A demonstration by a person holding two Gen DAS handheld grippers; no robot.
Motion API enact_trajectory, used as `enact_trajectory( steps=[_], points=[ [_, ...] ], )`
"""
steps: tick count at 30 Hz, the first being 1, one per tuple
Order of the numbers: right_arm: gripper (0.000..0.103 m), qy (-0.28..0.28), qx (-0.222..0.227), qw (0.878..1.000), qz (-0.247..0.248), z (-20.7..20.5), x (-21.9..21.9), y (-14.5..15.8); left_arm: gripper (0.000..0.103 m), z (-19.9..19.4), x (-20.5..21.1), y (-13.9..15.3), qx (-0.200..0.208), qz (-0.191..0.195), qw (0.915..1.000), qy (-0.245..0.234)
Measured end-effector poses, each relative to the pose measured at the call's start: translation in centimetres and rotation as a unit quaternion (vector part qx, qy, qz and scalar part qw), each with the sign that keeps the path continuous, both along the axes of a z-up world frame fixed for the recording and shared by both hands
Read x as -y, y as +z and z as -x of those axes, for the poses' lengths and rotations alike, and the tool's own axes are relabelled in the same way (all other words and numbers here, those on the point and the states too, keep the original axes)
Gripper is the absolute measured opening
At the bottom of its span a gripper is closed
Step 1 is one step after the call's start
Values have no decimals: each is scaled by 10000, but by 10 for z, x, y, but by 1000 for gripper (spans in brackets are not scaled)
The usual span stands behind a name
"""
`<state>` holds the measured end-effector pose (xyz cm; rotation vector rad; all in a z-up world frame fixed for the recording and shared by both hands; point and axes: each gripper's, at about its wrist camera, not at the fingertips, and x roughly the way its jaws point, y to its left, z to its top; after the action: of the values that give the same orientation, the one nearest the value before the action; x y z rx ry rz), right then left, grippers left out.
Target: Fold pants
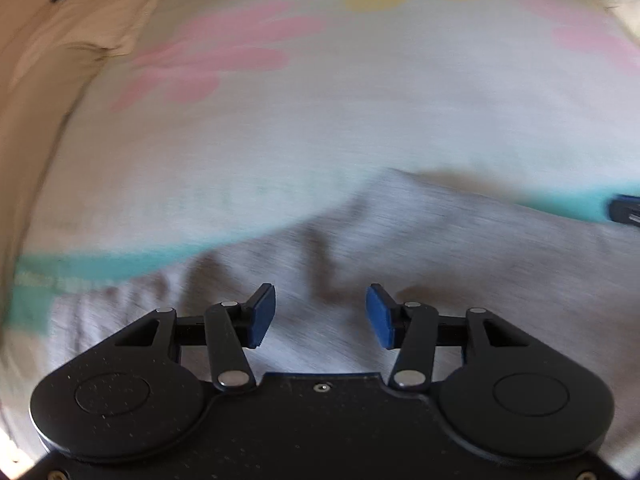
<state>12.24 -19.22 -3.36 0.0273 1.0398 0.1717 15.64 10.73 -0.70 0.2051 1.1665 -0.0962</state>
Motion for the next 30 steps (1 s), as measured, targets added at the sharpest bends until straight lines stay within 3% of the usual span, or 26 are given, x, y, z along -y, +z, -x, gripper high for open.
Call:
enact_trajectory(
  steps=[3, 6, 12, 20, 23, 25, 30],
  points=[
    [6, 44, -90, 9999, -80, 11, 6, 4, 57, 24, 15, 7, -94, 290, 9986, -440],
    [6, 55, -314, 9994, -130, 31, 20, 4, 57, 43, 28, 1, -141, 179, 9965, -800],
    [7, 16, -912, 9952, 356, 61, 51, 1, 59, 56, 23, -21, -633, 150, 9951, -751],
    [7, -1488, -1246, 9806, 274, 89, 156, 16, 72, 65, 13, -26, -539, 125, 9977, -386],
    [7, -2125, -1047, 9705, 444, 111, 200, 37, 74, 70, 15, -28, -404, 11, 9984, -392],
    [7, -2651, -750, 9611, 212, 131, 232, 55, 74, 79, 22, -25, -298, -53, 9989, -356],
    [20, -4234, -247, 9048, -373, 189, 313, 71, 72, 91, 32, -28, -79, -123, 9999, -90]
  ],
)
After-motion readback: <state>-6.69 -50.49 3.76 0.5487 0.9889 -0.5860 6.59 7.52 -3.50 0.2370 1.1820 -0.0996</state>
